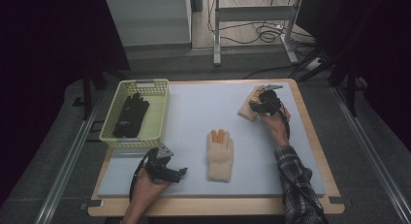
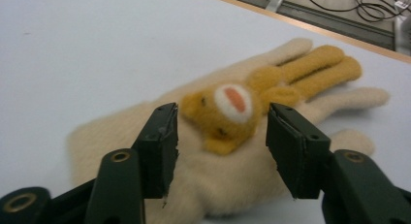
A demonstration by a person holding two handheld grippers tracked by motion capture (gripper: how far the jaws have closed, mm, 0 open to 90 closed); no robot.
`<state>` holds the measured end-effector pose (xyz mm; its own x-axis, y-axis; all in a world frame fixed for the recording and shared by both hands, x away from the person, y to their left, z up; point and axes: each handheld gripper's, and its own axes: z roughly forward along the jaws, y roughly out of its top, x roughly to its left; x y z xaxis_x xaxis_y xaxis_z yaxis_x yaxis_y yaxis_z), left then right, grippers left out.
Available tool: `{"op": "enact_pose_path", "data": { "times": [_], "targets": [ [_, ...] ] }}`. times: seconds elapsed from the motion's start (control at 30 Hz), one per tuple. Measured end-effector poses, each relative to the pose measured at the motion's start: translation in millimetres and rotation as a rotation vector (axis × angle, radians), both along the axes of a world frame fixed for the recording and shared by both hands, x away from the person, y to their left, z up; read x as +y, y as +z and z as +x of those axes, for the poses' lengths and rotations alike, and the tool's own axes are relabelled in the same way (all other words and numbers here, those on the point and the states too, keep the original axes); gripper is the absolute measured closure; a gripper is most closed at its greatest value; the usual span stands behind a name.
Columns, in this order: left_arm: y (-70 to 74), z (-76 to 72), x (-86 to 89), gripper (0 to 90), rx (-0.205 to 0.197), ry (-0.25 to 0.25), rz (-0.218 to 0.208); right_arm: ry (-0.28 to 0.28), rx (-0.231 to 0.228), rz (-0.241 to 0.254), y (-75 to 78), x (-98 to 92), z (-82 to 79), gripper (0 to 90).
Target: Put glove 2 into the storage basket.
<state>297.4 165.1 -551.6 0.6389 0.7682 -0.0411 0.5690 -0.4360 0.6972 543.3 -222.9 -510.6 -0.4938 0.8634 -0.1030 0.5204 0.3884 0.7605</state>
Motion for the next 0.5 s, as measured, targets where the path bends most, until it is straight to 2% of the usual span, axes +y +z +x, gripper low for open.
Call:
{"op": "enact_pose_path", "data": {
  "times": [0.07, 0.23, 0.37, 0.5],
  "targets": [
    [0.0, 0.0, 0.0, 2.3, 0.000, 0.000, 0.000, -0.007, 0.001, -0.008, -3.3, 1.0, 5.7, 41.5],
    [0.0, 0.0, 0.0, 2.3, 0.000, 0.000, 0.000, -0.018, 0.021, -0.021, -11.4, -0.6, 15.6, 42.0],
    [0.0, 0.0, 0.0, 2.3, 0.000, 0.000, 0.000, 0.004, 0.033, 0.039, -15.6, -3.6, 16.7, 57.2],
    [0.0, 0.0, 0.0, 2.3, 0.000, 0.000, 0.000, -0.012, 0.052, 0.016, -10.7, -1.4, 14.8, 65.5]
  ]
}}
